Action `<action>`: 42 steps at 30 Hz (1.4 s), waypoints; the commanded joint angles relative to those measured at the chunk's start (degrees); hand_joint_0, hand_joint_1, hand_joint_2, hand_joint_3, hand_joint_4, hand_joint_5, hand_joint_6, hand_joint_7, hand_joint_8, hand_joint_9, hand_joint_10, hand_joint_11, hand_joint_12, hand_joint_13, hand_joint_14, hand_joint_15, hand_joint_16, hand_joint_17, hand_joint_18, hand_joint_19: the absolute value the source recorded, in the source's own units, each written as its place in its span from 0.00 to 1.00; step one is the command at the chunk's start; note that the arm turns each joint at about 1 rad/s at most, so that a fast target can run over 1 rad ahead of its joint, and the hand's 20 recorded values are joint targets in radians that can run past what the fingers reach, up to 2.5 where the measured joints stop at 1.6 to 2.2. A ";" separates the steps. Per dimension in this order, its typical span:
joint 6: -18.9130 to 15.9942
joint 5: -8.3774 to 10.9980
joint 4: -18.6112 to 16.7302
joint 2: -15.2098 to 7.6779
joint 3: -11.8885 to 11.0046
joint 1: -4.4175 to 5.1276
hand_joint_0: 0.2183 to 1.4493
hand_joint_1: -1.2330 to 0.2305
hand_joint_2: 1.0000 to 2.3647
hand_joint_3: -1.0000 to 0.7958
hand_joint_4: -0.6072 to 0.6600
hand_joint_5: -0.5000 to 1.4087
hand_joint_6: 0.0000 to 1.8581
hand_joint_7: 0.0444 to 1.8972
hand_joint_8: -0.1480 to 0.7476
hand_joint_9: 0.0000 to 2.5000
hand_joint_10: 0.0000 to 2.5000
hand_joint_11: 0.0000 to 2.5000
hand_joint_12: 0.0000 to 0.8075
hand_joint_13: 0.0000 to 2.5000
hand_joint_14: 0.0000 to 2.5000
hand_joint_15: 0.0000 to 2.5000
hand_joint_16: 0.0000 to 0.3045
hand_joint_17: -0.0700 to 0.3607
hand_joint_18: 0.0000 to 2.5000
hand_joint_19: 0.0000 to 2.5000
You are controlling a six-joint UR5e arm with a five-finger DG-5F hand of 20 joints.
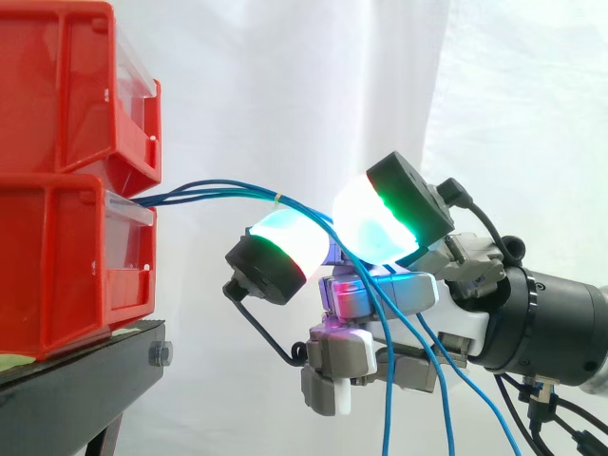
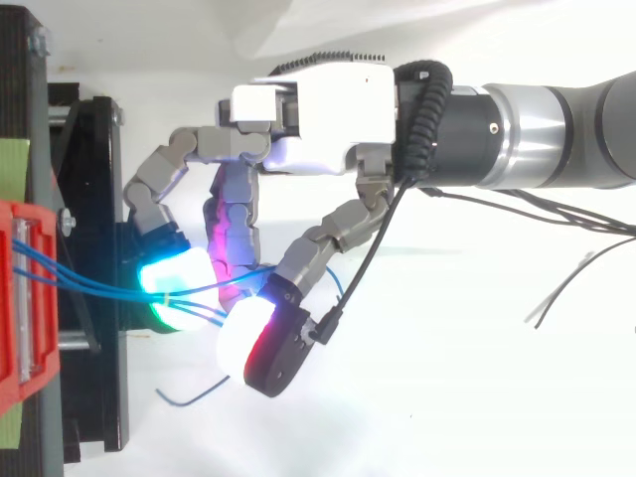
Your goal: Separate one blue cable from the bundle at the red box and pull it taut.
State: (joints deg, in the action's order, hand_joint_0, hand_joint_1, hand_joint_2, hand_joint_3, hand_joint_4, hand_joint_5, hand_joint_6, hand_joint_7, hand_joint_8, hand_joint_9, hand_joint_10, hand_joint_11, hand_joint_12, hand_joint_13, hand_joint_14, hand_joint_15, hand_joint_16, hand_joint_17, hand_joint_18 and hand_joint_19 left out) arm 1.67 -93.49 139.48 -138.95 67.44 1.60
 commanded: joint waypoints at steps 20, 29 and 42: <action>0.00 -0.02 0.18 0.00 -0.03 0.07 0.45 0.16 0.00 0.30 0.46 0.21 0.49 0.66 0.60 0.59 0.01 0.53 0.53 0.52 0.01 0.30 0.16 0.41 0.46 0.27; 0.00 -0.02 0.18 0.00 -0.03 -0.02 0.32 0.13 0.00 0.28 0.47 0.22 0.50 0.61 0.61 0.62 0.01 0.54 0.53 0.52 0.01 0.31 0.15 0.41 0.46 0.27; 0.00 -0.02 0.18 0.00 -0.03 -0.02 0.21 0.27 0.00 0.28 0.47 0.24 0.49 0.58 0.65 0.65 0.01 0.52 0.57 0.55 0.01 0.30 0.17 0.44 0.50 0.27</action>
State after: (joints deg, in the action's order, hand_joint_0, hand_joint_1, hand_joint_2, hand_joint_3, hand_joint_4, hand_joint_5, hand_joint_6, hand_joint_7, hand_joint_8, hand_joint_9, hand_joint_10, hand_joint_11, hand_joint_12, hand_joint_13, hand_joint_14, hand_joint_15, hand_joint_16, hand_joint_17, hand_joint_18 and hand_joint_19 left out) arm 1.67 -93.52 139.66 -138.95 67.43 1.59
